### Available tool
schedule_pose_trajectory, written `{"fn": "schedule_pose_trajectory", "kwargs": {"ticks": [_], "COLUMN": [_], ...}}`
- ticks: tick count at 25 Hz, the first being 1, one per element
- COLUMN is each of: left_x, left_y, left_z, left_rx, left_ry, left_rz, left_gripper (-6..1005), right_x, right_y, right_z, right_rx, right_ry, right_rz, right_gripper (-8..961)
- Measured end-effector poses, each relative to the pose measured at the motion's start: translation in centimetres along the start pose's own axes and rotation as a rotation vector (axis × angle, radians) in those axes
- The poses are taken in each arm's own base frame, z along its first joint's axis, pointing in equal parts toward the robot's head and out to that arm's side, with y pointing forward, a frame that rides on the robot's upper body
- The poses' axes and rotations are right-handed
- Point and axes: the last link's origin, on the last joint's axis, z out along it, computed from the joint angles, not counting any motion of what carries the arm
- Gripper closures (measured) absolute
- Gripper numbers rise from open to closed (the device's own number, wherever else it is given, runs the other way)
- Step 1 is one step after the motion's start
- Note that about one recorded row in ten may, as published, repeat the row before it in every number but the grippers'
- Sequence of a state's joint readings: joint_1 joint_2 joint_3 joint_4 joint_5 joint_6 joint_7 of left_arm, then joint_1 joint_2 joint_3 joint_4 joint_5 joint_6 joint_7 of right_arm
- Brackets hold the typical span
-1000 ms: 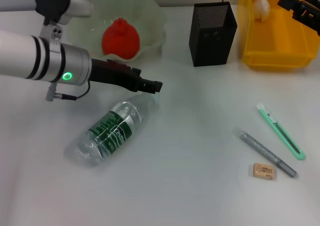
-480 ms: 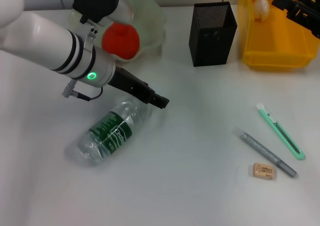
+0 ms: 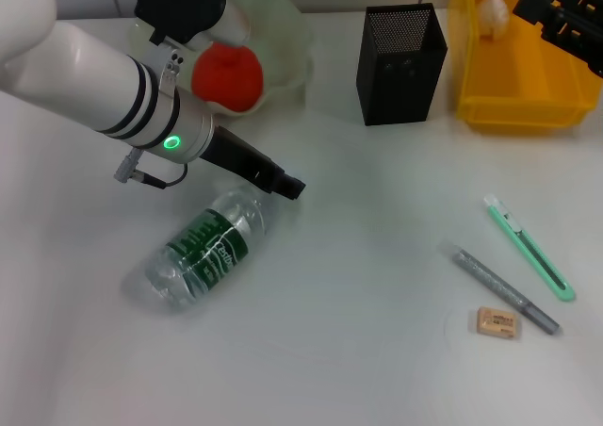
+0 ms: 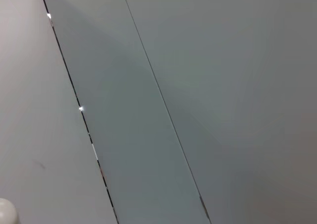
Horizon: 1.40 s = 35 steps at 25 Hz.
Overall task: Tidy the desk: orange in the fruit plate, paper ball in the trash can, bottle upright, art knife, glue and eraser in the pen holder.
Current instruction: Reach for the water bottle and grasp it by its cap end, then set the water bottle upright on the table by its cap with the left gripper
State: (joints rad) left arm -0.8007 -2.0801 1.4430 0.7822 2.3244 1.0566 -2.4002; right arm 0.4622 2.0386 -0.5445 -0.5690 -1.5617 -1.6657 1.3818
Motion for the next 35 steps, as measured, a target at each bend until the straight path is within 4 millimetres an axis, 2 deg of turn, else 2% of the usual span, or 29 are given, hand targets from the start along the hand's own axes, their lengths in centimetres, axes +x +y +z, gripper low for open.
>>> {"fn": "schedule_pose_trajectory", "kwargs": {"ticks": [5,10,18,25,28,30,31,34,35], "left_x": [0.0,-0.1,0.1,-0.1,0.0,0.4,0.4,0.9,1.1], "left_y": [0.0,0.3,0.4,1.3,1.5,1.6,1.6,1.5,1.1], "left_z": [0.0,0.3,0.3,0.5,-0.3,-2.0,-2.0,-4.1,-5.5], "left_rx": [0.0,-0.001,-0.006,-0.025,-0.032,-0.024,-0.024,-0.003,0.018], "left_ry": [0.0,-0.008,0.009,-0.013,0.008,0.068,0.068,0.148,0.194], "left_rz": [0.002,0.016,0.005,0.061,0.072,0.089,0.089,0.098,0.096], "left_gripper": [256,387,447,522,554,565,565,566,566], "right_x": [-0.1,-0.1,0.1,0.1,0.1,0.1,0.1,0.1,0.1], "right_y": [0.0,0.0,0.1,0.3,0.3,0.3,0.3,0.3,0.3], "right_z": [0.0,0.0,0.0,-0.1,-0.1,-0.2,-0.2,-0.2,-0.2], "right_rx": [0.002,0.0,-0.006,-0.014,-0.014,-0.013,-0.013,-0.014,-0.014], "right_ry": [-0.005,-0.006,-0.009,-0.015,-0.015,-0.016,-0.017,-0.017,-0.017], "right_rz": [0.001,0.001,0.013,0.017,0.017,0.017,0.017,0.017,0.017], "right_gripper": [243,243,243,243,243,243,243,243,243]}}
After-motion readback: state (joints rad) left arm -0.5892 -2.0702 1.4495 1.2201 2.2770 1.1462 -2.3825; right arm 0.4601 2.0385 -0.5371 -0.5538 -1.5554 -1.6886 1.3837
